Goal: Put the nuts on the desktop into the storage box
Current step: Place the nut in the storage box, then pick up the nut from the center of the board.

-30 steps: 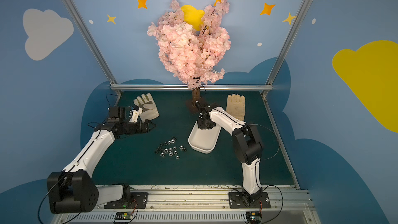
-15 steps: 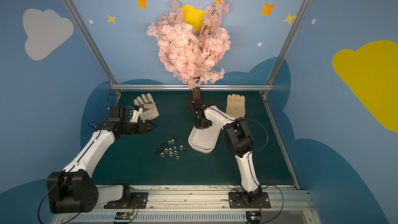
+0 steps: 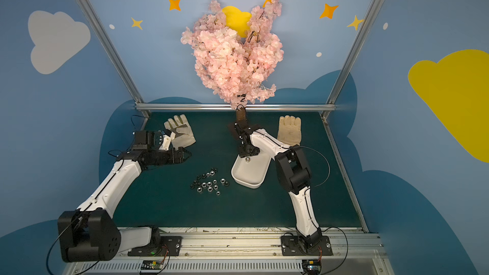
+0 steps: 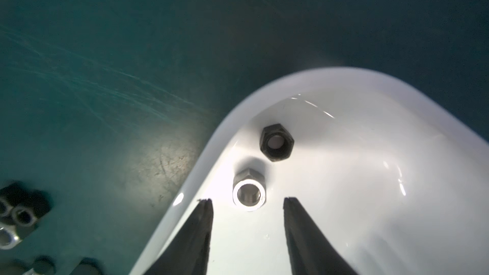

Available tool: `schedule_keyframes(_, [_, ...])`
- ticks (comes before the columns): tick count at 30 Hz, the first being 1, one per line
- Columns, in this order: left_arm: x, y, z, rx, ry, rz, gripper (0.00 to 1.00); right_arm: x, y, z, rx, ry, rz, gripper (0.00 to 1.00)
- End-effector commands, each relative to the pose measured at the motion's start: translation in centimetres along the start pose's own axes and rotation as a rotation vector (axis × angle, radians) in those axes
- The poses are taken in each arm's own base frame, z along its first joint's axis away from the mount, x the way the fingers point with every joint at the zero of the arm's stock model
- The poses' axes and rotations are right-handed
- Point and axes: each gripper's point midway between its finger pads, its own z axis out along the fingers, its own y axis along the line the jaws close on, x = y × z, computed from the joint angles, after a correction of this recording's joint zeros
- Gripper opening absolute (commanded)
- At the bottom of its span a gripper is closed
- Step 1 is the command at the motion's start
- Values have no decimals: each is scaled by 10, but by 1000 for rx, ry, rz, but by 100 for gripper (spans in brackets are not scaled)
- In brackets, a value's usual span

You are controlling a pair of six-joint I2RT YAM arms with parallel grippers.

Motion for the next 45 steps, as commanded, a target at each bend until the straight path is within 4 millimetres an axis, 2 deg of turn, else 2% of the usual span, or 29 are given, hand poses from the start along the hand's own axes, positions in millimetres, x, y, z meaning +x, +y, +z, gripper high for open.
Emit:
schedule_keyframes(1, [2,-3,0,15,5,8,100,-9,18,-55,-31,-113,-69,51])
schedule_keyframes(4, [2,-2,1,15,6,5,100,-7,45,-77,-78,-176,-160,54])
schedule_keyframes(8, [-1,2,-2,-20,-10,7,100,-1,82,-90,-150,-214,-250,56])
schedule_keyframes(12, [0,3,-3,-26,-24,11,100,1,118,-87,-237,-204,-315,57])
schedule_keyframes(16, [-1,6,-3,-44,-22,8,100,2,143,-67,-287,-138,-318,57])
schedule_keyframes(21, [-1,7,-4,-54,-24,7,100,2,161,-34,-285,-52,-320,57])
schedule_keyframes(28, [-1,2,-5,-29,-23,13,100,14,177,-4,-293,37,-338,57])
schedule_keyframes(36, [-2,4,-8,-47,-38,21,100,37,183,17,-269,108,-377,55])
schedule_keyframes(45, [-4,8,-13,-87,-52,31,100,45,184,35,-239,140,-405,52])
